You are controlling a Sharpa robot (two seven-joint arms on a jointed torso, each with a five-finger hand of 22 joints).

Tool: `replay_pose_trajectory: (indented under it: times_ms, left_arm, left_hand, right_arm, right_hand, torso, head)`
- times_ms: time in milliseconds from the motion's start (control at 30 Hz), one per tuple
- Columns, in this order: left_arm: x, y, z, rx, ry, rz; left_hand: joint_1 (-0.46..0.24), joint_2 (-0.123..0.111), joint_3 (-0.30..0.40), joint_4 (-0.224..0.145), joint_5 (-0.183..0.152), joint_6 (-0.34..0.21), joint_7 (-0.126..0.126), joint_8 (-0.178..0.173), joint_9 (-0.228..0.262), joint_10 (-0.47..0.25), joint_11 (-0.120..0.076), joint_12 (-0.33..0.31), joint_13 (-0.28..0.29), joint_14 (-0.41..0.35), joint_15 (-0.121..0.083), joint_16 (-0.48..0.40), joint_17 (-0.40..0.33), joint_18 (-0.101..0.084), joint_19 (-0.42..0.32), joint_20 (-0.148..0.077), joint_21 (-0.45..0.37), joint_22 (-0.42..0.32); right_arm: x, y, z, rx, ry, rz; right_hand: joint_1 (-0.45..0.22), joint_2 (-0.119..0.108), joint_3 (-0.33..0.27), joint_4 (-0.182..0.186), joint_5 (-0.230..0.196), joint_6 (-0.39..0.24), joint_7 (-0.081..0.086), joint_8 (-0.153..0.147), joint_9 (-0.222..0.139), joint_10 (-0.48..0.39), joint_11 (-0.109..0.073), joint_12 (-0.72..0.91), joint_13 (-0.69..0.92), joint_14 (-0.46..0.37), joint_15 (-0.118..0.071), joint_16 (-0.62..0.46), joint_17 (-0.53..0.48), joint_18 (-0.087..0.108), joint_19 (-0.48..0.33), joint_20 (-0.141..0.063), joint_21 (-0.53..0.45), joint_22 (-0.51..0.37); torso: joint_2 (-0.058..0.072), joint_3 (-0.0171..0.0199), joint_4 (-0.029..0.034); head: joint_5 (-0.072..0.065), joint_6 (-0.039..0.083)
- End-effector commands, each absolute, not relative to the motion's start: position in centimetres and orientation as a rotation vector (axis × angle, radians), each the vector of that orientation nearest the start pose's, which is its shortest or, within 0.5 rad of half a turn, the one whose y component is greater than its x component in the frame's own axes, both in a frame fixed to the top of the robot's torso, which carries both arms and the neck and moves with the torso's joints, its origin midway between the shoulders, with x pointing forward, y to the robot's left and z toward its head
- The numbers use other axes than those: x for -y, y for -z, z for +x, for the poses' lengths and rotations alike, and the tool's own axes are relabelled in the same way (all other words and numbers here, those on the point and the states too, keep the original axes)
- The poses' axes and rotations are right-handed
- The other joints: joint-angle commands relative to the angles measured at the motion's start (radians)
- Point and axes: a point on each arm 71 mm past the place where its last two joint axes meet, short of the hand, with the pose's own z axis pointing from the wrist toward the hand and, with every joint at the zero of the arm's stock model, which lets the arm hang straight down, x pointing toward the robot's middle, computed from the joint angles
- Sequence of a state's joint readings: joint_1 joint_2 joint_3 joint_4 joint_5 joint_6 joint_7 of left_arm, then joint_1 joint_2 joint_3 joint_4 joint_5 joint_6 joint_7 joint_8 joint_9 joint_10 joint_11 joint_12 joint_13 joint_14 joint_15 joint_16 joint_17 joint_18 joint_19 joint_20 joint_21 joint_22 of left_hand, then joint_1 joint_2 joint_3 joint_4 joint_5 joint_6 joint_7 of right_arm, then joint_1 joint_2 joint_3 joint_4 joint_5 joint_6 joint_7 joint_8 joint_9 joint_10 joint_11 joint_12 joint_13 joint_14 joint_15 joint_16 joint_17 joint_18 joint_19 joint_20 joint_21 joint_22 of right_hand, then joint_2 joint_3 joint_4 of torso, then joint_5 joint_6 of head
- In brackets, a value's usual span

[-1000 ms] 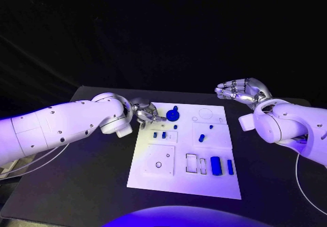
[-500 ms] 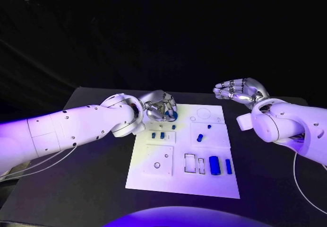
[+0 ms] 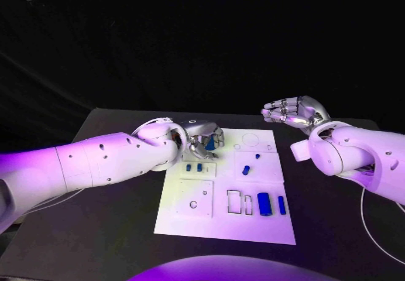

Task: Assemble the parts on the task board

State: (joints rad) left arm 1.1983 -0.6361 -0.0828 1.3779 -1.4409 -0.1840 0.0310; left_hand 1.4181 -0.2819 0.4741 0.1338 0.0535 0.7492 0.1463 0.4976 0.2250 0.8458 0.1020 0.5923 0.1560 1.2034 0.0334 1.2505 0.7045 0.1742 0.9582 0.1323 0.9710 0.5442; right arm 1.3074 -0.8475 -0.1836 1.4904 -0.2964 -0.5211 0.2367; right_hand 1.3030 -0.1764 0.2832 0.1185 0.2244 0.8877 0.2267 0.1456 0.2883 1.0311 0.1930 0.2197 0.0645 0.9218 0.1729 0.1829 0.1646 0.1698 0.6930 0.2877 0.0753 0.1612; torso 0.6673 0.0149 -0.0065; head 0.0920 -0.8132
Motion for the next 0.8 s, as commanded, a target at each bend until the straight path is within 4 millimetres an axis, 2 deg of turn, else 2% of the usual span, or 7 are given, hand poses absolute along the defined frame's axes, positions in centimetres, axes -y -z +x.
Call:
replay_pose_trajectory:
  times_ms: [33,333,467,533,800]
  left_arm:
    - [-12.1,21.8,49.3,-1.803,0.728,0.482]
    - [-11.4,22.2,49.8,-1.812,0.7,0.508]
    - [-11.3,22.3,50.0,-1.822,0.692,0.508]
    - [-11.3,22.4,50.1,-1.831,0.695,0.506]
    - [-11.1,22.9,50.5,-1.881,0.679,0.513]
  left_hand:
    - [-0.004,0.006,-0.01,0.002,-0.002,0.011,0.0,-0.011,-0.005,0.014,0.001,-0.007,-0.006,0.02,-0.001,0.019,0.023,0.01,0.012,-0.002,0.008,0.002]
    - [0.014,0.019,0.0,0.001,-0.002,0.04,0.0,-0.021,-0.011,0.029,0.003,-0.019,-0.02,0.04,0.0,0.042,0.038,0.01,0.023,-0.003,0.019,0.007]
    - [0.023,0.024,0.018,-0.001,-0.002,0.054,0.0,-0.027,-0.015,0.038,0.003,-0.028,-0.029,0.048,-0.001,0.051,0.044,0.01,0.026,-0.003,0.025,0.011]
    - [0.035,0.029,0.048,-0.005,-0.002,0.072,0.001,-0.034,-0.02,0.056,0.0,-0.036,-0.037,0.052,-0.003,0.058,0.044,0.011,0.029,-0.006,0.033,0.016]
    - [0.026,0.019,0.105,-0.014,-0.002,0.117,-0.003,-0.047,-0.028,0.099,-0.007,-0.062,-0.059,0.071,-0.009,0.078,0.057,0.011,0.029,-0.011,0.052,0.027]
  right_arm:
    - [23.1,18.0,49.8,-1.506,-1.139,0.848]
    - [23.1,18.0,49.8,-1.503,-1.139,0.848]
    - [23.0,18.0,49.8,-1.504,-1.14,0.847]
    - [23.0,18.0,49.8,-1.505,-1.141,0.847]
    - [22.8,18.0,49.8,-1.509,-1.146,0.843]
  right_hand:
    - [0.008,0.001,0.002,-0.003,0.007,0.01,0.017,0.006,-0.001,0.002,-0.008,0.006,0.0,0.0,-0.005,0.007,-0.002,0.01,0.008,0.002,0.004,-0.001]
    - [0.009,0.001,0.003,-0.004,0.007,0.01,0.017,0.006,-0.001,0.002,-0.008,0.006,0.0,0.0,-0.005,0.008,-0.002,0.01,0.009,0.002,0.004,-0.001]
    - [0.009,0.001,0.003,-0.004,0.007,0.01,0.017,0.006,-0.001,0.002,-0.008,0.006,0.0,0.0,-0.005,0.008,-0.002,0.01,0.009,0.002,0.004,-0.001]
    - [0.012,0.005,0.007,-0.004,0.007,0.012,0.016,0.007,-0.001,0.004,-0.009,0.007,0.0,0.002,-0.006,0.011,-0.002,0.011,0.01,0.002,0.005,-0.001]
    - [0.012,0.005,0.007,-0.004,0.007,0.012,0.016,0.007,-0.001,0.004,-0.009,0.007,0.0,0.002,-0.006,0.011,-0.002,0.011,0.01,0.002,0.005,-0.001]
  torso:
    - [0.0,-0.0005,0.0003]
    - [0.001,-0.0012,0.0001]
    - [0.0,-0.0011,0.0004]
    - [-0.001,-0.0005,0.0013]
    - [-0.002,-0.0001,0.0019]
  head:
    - [-0.001,-0.003]
    - [-0.004,0.0]
    - [-0.003,-0.002]
    - [-0.005,-0.003]
    - [-0.004,-0.006]
